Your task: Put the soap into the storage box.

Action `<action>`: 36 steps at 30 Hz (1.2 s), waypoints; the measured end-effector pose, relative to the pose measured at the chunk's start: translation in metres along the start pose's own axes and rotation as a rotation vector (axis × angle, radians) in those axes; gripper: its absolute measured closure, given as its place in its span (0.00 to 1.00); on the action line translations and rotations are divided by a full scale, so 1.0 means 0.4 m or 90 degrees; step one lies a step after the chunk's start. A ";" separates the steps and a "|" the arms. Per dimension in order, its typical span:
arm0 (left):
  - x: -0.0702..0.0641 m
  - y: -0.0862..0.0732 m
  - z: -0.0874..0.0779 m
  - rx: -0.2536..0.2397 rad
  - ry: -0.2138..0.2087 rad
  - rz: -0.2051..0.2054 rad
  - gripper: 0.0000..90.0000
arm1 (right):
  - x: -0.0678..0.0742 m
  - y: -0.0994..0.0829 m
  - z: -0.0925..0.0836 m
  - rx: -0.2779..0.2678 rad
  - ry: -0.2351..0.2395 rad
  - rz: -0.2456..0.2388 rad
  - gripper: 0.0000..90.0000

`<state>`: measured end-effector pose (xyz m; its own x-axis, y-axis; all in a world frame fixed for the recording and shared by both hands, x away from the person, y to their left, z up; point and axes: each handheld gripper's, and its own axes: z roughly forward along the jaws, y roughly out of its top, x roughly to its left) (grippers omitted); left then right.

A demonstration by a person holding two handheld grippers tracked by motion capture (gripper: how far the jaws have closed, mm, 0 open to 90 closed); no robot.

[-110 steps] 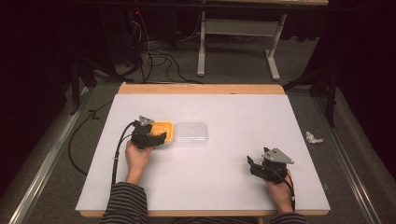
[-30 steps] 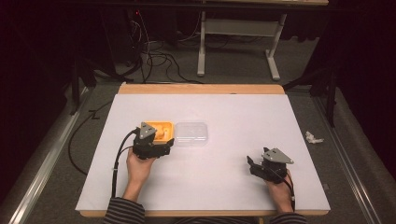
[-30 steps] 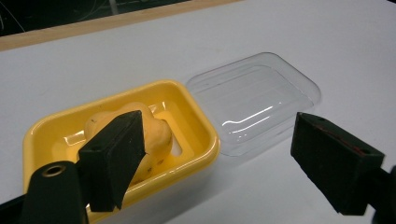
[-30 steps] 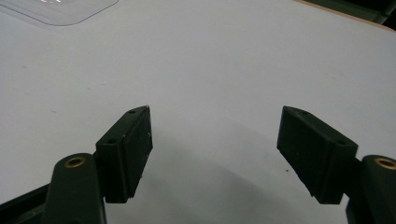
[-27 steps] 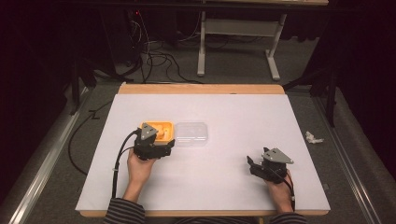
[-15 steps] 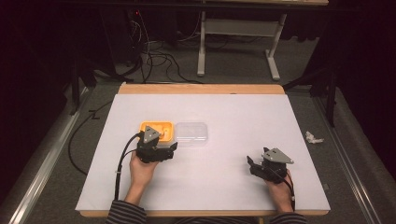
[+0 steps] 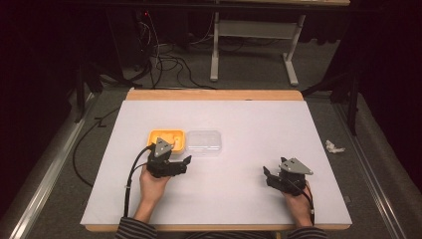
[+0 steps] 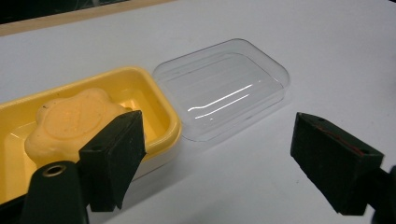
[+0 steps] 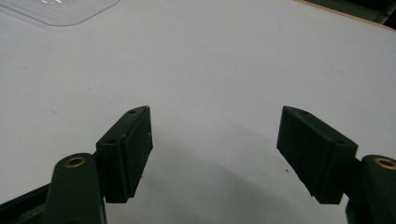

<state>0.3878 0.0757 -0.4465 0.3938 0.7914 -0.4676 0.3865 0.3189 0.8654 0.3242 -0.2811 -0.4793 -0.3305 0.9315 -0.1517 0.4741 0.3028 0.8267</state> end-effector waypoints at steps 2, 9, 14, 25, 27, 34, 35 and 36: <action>0.000 -0.004 -0.004 0.001 -0.002 0.000 0.21 | 0.000 0.000 0.000 0.000 0.000 0.000 0.30; -0.006 -0.018 -0.016 0.004 -0.007 -0.004 0.20 | 0.000 0.000 0.000 0.000 0.000 -0.001 0.30; -0.009 -0.028 -0.023 -0.002 -0.011 -0.008 0.20 | -0.002 0.000 -0.001 -0.004 0.002 0.002 0.30; -0.027 -0.044 -0.039 -0.005 -0.031 -0.023 0.20 | -0.001 0.000 -0.001 -0.002 0.000 0.001 0.30; -0.035 -0.052 -0.038 -0.003 -0.035 -0.026 0.20 | -0.001 0.000 -0.001 -0.003 0.000 0.001 0.30; -0.041 -0.064 -0.041 0.002 -0.038 -0.025 0.20 | -0.001 0.000 -0.001 -0.004 0.001 0.001 0.30; -0.042 -0.068 -0.041 0.006 -0.035 -0.021 0.20 | -0.001 0.000 -0.001 -0.005 0.000 0.001 0.30; -0.043 -0.070 -0.041 0.004 -0.036 -0.024 0.20 | -0.001 0.000 -0.001 -0.005 0.000 0.001 0.30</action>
<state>0.3566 0.0619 -0.4597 0.4249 0.7485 -0.5091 0.4075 0.3441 0.8459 0.3238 -0.2816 -0.4791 -0.3305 0.9318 -0.1502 0.4685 0.3001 0.8309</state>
